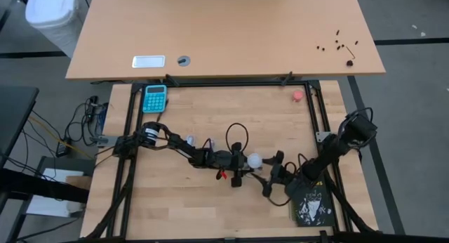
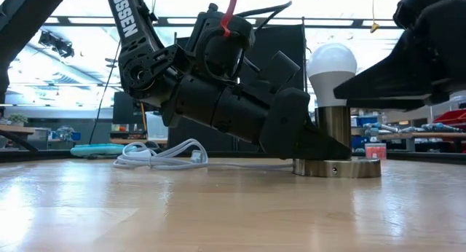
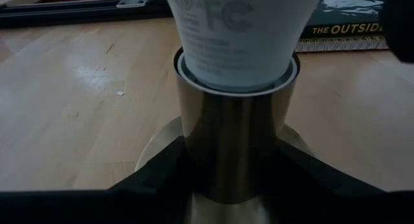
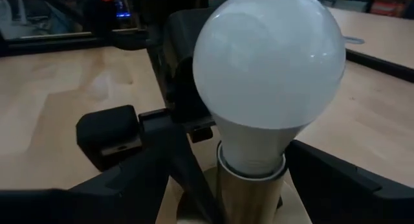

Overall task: Screw lightbulb
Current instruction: Remove the lightbulb from the lamp

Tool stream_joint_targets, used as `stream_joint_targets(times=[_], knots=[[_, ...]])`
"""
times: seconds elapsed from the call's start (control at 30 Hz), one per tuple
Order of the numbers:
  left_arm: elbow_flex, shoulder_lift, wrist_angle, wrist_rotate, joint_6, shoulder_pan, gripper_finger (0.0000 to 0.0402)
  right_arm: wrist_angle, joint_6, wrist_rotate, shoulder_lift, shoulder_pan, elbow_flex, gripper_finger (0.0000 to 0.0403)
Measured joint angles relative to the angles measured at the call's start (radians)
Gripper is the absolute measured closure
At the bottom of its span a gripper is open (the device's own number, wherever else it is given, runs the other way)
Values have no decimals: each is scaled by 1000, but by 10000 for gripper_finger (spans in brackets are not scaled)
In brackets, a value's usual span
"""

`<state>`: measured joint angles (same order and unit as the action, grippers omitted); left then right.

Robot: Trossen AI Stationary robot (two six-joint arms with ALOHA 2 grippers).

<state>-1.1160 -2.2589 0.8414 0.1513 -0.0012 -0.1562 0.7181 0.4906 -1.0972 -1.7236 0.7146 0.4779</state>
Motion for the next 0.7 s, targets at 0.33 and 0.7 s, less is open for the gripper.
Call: stream_joint_targets(times=[0.33,0.7], knots=[[0,0,-2,-1,-4,0,208,-2,-3,-219,-93,38,80,92],[0,1,-1,-2,-3,0,208,-18,-11,-268,-92,21,137,92]])
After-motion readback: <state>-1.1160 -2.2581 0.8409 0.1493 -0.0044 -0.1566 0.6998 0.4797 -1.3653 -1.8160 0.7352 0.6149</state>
